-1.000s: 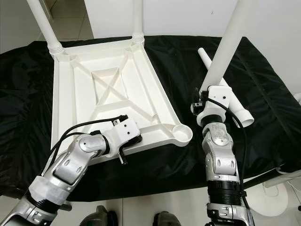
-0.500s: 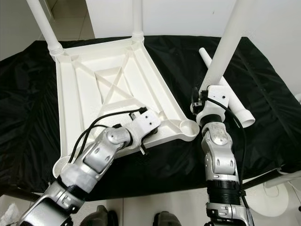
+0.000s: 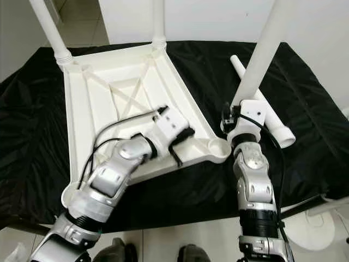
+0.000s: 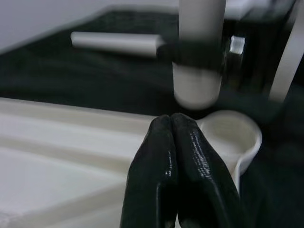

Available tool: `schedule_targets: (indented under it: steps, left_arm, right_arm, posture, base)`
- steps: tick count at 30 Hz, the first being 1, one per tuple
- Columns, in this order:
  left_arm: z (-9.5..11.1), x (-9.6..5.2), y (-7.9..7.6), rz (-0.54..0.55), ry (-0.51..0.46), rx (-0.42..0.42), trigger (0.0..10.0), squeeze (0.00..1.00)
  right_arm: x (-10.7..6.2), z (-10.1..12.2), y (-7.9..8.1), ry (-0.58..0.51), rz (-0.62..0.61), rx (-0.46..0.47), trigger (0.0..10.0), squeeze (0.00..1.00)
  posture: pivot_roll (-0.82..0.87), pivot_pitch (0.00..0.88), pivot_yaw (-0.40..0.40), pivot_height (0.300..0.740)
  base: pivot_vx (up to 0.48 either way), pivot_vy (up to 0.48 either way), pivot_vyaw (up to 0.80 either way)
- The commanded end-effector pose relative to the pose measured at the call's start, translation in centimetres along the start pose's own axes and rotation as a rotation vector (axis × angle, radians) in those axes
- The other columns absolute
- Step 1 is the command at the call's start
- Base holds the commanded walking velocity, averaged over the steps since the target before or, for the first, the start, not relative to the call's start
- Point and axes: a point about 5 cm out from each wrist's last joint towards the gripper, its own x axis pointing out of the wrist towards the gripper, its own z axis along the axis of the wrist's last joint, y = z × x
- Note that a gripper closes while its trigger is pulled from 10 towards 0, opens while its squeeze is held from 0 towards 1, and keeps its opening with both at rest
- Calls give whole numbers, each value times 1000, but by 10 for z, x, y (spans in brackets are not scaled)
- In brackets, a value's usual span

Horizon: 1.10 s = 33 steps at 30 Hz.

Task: Building children table

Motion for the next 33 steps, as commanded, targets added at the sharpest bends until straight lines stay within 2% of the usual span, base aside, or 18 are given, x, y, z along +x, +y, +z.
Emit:
schedule_targets:
  steps: [1,2,5,8,11,14,18,24,29,33]
  left_arm:
    - [1,-4,-1,-30,-21,-14,10000,0]
    - [1,-4,-1,-30,-21,-14,10000,0]
    - [4,-24,3,-70,-38,-1,10000,0]
    - [4,-31,3,-74,-38,6,10000,0]
    - [2,-42,7,-30,-50,16,10000,0]
    - [-1,-47,9,2,-44,18,10000,0]
    - [-5,-50,10,30,-34,11,10000,0]
    - [-12,-53,11,102,-5,-6,10000,0]
    - [-20,-51,12,119,22,-18,10000,0]
    - [-22,-51,11,104,29,9,10000,0]
  right_arm:
    - [-2,3,5,-18,23,12,10000,0]
    - [-2,3,5,-18,23,12,10000,0]
    - [-8,6,19,-39,131,20,10000,0]
    - [-12,7,24,-49,168,31,10000,0]
    - [-22,12,33,-81,229,59,10000,0]
    - [-29,13,36,-98,248,69,10000,0]
    - [-34,11,35,-98,243,64,10000,0]
    - [-46,0,21,-52,144,80,10000,0]
    - [-48,-3,15,-34,114,86,10000,0]
    - [-48,-5,15,-25,111,83,10000,0]
  posture:
    - [-104,89,38,740]
    - [-104,89,38,740]
    - [-94,86,34,740]
    - [-93,84,32,740]
    - [-90,81,26,740]
    - [-87,79,20,740]
    - [-87,79,20,740]
    - [-89,78,8,740]
    - [-95,74,9,740]
    - [-97,69,8,740]
  base:
    - [0,0,0]
    - [0,0,0]
    - [0,0,0]
    - [0,0,0]
    - [0,0,0]
    - [0,0,0]
    - [0,0,0]
    - [0,0,0]
    - [0,0,0]
    - [0,0,0]
